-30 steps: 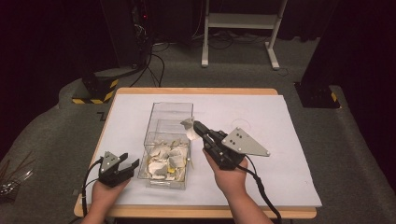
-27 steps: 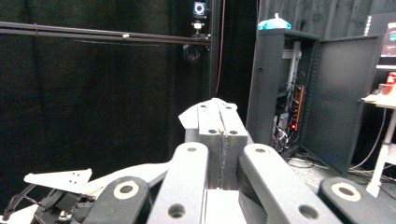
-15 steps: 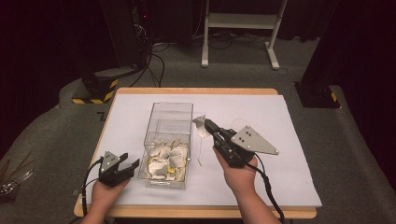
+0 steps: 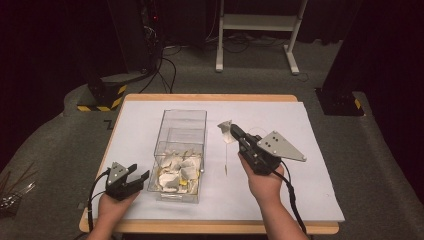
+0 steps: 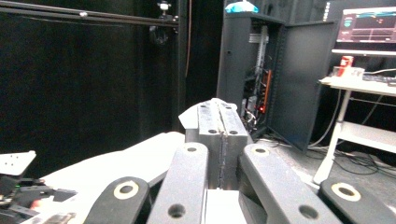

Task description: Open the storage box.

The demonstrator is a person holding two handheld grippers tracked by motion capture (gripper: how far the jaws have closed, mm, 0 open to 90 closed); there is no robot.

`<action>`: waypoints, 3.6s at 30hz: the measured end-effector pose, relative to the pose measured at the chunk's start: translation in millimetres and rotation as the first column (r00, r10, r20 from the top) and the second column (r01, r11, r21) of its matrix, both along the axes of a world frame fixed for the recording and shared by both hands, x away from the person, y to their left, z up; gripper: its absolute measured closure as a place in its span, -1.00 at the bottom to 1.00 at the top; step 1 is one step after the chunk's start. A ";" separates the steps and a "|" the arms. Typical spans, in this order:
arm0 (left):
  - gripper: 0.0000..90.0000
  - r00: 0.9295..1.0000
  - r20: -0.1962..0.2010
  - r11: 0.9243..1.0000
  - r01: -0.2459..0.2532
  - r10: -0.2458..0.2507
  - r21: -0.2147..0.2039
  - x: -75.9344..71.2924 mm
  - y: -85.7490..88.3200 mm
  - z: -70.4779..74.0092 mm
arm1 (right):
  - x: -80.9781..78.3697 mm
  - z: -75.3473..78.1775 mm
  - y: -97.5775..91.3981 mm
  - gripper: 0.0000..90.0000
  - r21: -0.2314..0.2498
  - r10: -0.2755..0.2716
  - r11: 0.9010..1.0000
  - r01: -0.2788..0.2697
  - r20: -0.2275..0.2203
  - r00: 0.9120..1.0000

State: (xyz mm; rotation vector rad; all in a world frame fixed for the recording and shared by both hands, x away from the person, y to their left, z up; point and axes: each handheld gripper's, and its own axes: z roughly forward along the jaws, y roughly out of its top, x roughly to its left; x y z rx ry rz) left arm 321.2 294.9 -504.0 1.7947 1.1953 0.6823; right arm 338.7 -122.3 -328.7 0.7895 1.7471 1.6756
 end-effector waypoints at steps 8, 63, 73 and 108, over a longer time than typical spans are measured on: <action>-0.08 1.000 0.000 1.000 0.004 -0.004 -0.002 -0.1 0.2 0.1 | 10.1 -3.0 -8.7 1.00 -0.006 -0.037 0.999 0.037 -0.016 0.999; -0.08 1.000 -0.004 1.000 0.019 -0.019 -0.001 0.0 0.2 0.0 | 79.9 35.1 -60.2 1.00 -0.021 -0.250 0.968 0.250 -0.008 0.968; -0.08 1.000 -0.004 1.000 0.018 -0.018 0.003 0.2 0.2 0.0 | 93.8 30.7 -66.7 1.00 -0.037 -0.289 0.957 0.288 -0.022 0.957; -0.08 1.000 -0.005 1.000 0.022 -0.022 -0.005 -0.4 0.0 -0.1 | 113.2 -18.1 -77.3 1.00 -0.102 -0.336 0.940 0.325 -0.117 0.935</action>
